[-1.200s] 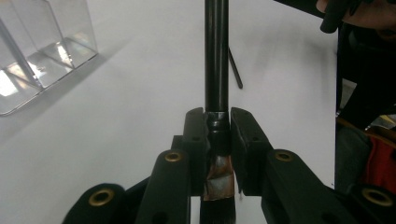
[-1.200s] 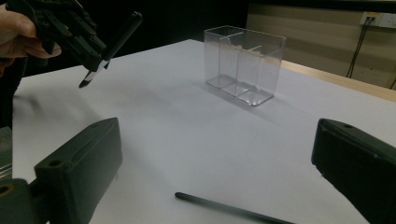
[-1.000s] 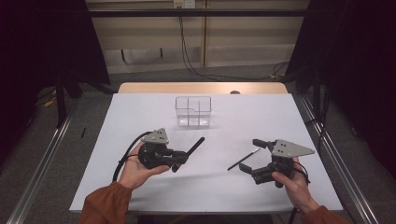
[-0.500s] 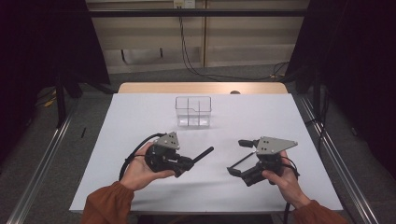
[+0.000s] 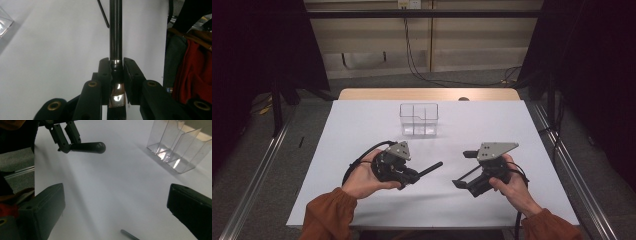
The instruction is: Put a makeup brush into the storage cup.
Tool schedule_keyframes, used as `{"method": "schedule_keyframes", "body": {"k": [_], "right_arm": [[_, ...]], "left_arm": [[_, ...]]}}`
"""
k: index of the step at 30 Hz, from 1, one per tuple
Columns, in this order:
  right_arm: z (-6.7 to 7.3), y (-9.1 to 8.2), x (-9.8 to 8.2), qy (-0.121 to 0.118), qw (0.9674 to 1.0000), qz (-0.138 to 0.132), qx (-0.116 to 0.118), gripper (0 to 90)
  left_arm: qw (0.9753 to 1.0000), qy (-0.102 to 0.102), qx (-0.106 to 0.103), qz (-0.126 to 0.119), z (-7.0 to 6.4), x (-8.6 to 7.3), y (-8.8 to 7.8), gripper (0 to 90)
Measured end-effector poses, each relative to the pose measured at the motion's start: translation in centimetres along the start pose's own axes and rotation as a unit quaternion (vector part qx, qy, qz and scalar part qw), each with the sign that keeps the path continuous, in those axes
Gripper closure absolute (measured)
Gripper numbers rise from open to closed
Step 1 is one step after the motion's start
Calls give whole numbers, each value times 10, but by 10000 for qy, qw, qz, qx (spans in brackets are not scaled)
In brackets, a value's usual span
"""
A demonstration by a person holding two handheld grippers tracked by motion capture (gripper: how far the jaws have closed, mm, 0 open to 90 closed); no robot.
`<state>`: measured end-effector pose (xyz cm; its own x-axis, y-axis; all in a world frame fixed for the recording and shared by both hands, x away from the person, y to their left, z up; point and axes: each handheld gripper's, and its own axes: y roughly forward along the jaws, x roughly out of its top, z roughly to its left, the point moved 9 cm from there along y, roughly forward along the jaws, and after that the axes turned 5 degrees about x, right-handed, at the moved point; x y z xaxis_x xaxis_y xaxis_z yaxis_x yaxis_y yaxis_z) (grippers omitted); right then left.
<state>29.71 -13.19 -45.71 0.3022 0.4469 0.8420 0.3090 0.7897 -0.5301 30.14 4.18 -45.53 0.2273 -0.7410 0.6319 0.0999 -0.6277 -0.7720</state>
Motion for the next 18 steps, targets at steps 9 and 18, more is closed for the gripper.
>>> {"method": "schedule_keyframes", "body": {"k": [9,18], "right_arm": [[-5,4,-3,8,9989,457,137,36],[-3,12,-10,-323,9912,1226,390,45]], "left_arm": [[9994,110,-26,333,1,1,6,772],[9978,230,-107,614,1,3,11,772]]}}
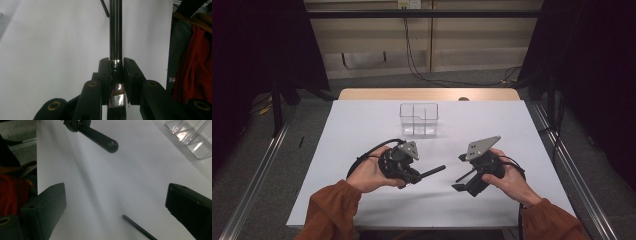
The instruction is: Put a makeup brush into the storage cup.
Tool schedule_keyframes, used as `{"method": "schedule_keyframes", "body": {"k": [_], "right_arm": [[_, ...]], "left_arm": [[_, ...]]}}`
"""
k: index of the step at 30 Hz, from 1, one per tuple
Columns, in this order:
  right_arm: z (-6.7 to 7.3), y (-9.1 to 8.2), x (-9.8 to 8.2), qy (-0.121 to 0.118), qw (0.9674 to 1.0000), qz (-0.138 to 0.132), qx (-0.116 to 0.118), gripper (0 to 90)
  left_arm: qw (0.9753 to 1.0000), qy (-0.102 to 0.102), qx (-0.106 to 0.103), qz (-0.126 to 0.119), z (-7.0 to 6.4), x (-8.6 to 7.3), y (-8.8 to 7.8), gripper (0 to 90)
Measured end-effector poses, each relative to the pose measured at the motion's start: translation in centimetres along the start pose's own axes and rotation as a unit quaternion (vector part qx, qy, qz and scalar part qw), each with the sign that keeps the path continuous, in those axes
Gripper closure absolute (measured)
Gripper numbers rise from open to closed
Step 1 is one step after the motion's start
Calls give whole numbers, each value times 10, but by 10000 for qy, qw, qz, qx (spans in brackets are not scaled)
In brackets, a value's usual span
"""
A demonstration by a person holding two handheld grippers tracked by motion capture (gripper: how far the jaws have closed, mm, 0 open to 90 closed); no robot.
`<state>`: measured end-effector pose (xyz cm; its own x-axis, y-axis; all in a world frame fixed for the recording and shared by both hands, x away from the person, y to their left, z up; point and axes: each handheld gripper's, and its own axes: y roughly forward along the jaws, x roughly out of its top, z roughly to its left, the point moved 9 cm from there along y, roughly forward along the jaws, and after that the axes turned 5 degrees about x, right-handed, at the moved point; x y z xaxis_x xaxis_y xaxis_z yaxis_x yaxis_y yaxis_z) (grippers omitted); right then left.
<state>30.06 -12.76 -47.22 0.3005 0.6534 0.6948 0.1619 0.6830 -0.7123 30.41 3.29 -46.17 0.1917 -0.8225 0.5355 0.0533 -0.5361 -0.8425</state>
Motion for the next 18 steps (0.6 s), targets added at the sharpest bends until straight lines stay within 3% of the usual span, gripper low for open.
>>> {"method": "schedule_keyframes", "body": {"k": [3,7,12,18], "right_arm": [[0,1,0,-21,9999,90,58,54],[1,5,-1,-147,9985,416,320,43],[0,8,1,-238,9968,662,373,43],[0,11,3,-364,9939,919,481,49]], "left_arm": [[10000,8,2,34,1,1,1,772],[10000,40,20,84,5,2,2,772],[9993,164,26,347,6,0,7,772],[9986,146,-23,516,5,-2,10,772]]}}
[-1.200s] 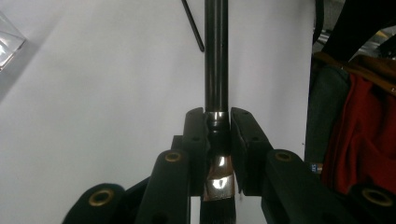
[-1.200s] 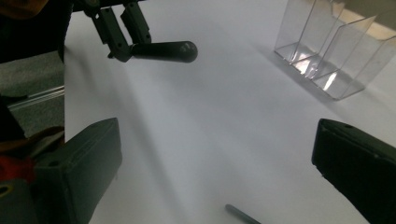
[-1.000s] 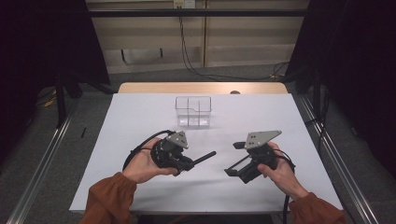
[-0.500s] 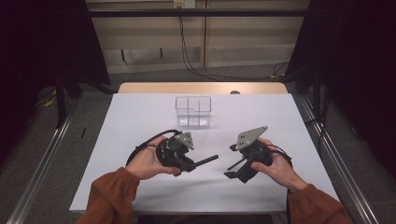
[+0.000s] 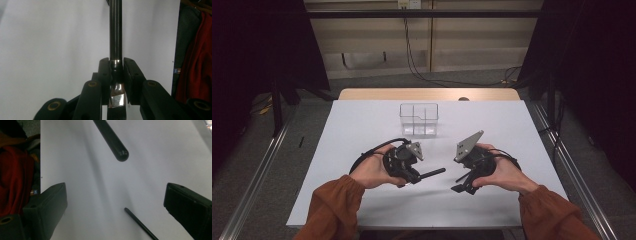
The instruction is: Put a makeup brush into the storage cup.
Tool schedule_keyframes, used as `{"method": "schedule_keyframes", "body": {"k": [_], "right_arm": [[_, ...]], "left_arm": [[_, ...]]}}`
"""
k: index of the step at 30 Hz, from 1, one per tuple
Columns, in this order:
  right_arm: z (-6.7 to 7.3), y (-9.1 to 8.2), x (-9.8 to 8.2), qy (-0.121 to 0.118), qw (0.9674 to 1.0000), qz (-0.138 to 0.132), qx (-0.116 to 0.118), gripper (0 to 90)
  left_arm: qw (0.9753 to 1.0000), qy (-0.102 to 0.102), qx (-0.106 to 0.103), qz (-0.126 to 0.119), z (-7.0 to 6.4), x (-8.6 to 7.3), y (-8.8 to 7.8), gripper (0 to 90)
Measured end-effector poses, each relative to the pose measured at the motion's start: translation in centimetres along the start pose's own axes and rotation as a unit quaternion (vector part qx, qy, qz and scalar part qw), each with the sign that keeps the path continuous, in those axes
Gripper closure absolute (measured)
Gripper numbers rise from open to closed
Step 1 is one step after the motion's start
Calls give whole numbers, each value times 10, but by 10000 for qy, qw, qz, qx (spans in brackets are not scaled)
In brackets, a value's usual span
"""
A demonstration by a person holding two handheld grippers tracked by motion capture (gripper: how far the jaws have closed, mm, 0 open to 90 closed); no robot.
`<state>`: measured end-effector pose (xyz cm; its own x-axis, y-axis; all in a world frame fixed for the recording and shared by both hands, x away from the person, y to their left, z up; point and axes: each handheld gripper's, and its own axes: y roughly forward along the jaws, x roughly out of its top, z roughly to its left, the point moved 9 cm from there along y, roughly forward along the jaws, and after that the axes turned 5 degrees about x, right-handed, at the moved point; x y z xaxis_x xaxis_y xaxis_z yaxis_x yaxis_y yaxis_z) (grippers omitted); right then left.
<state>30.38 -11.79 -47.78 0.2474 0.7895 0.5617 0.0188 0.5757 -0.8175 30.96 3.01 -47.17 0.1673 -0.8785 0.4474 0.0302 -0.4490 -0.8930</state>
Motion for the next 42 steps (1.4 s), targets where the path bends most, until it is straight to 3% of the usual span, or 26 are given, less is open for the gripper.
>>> {"method": "schedule_keyframes", "body": {"k": [4,15,22,23,30,38,41,42], "right_arm": [[0,5,0,-95,9993,359,90,59],[-8,14,-3,19,9961,875,109,36],[-10,16,-4,28,9954,907,304,76],[-10,16,-3,0,9956,884,310,85],[-10,18,4,-246,9961,755,374,243],[-7,23,5,-305,9949,798,543,374],[-7,24,7,-303,9950,777,557,408],[-7,24,8,-316,9949,769,565,435]], "left_arm": [[9999,32,-11,116,2,-1,3,772],[9995,172,-35,261,-1,0,6,772],[9994,172,-44,291,-2,0,8,772],[9991,243,-49,334,-1,-1,8,772],[9992,244,-47,317,-2,2,11,772],[9994,221,-58,264,-4,8,17,771],[9989,361,-68,303,-4,9,15,771],[9993,322,-86,192,-5,11,14,771]]}}
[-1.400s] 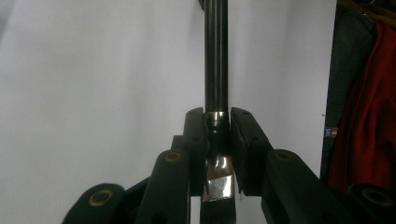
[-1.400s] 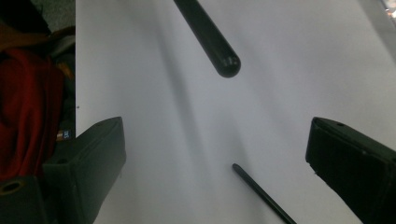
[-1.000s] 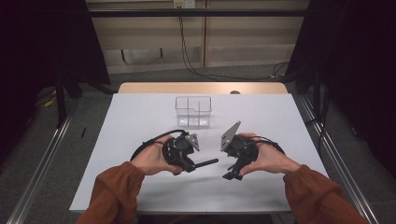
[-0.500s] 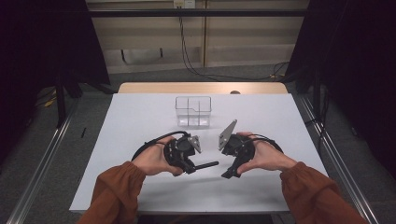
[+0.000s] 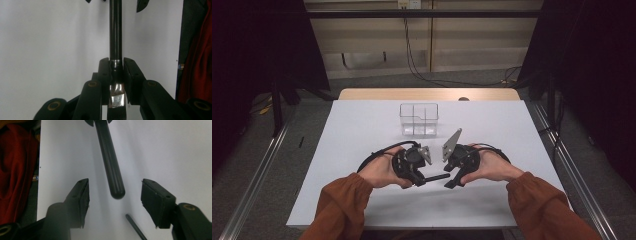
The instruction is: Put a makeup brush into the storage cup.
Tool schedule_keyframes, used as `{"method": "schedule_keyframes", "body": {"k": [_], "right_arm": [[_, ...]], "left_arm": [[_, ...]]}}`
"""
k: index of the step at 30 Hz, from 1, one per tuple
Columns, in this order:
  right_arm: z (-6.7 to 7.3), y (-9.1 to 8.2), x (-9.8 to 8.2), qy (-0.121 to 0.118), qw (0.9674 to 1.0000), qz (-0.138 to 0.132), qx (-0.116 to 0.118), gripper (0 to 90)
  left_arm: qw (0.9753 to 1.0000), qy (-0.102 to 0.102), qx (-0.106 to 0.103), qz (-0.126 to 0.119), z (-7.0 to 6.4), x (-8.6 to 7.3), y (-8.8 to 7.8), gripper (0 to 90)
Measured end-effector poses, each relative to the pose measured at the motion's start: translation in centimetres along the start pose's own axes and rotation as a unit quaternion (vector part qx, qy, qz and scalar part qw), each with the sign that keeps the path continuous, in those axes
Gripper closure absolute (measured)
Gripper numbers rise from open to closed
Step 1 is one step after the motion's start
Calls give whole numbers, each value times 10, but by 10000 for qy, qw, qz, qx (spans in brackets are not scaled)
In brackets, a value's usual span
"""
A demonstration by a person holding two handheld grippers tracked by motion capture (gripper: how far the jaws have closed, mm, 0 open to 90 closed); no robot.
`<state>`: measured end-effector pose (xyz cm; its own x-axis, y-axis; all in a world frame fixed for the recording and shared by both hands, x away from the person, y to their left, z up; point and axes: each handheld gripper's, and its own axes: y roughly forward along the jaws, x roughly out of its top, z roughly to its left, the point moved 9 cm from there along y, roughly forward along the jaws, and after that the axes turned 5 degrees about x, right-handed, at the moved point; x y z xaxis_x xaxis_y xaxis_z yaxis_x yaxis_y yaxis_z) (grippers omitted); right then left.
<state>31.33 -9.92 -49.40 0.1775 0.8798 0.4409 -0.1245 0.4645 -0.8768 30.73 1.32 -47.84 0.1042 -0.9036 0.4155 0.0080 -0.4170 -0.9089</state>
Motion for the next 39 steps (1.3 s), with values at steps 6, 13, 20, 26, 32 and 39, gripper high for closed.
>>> {"method": "schedule_keyframes", "body": {"k": [6,13,20,26,32,39], "right_arm": [[0,-1,5,-42,9999,-61,71,505],[1,0,11,-102,9998,-118,132,606],[3,2,16,-260,9994,-136,190,690],[4,5,16,-348,9990,-129,258,783],[4,6,15,-345,9986,-147,368,799],[5,7,12,-331,9978,-126,559,801]], "left_arm": [[10000,-49,21,28,1,0,1,771],[10000,-39,-10,-15,-1,1,1,772],[10000,-6,16,1,1,0,0,772],[10000,33,-1,1,1,0,1,770],[9999,78,60,-82,2,0,1,769],[9999,53,-50,-74,0,0,4,762]]}}
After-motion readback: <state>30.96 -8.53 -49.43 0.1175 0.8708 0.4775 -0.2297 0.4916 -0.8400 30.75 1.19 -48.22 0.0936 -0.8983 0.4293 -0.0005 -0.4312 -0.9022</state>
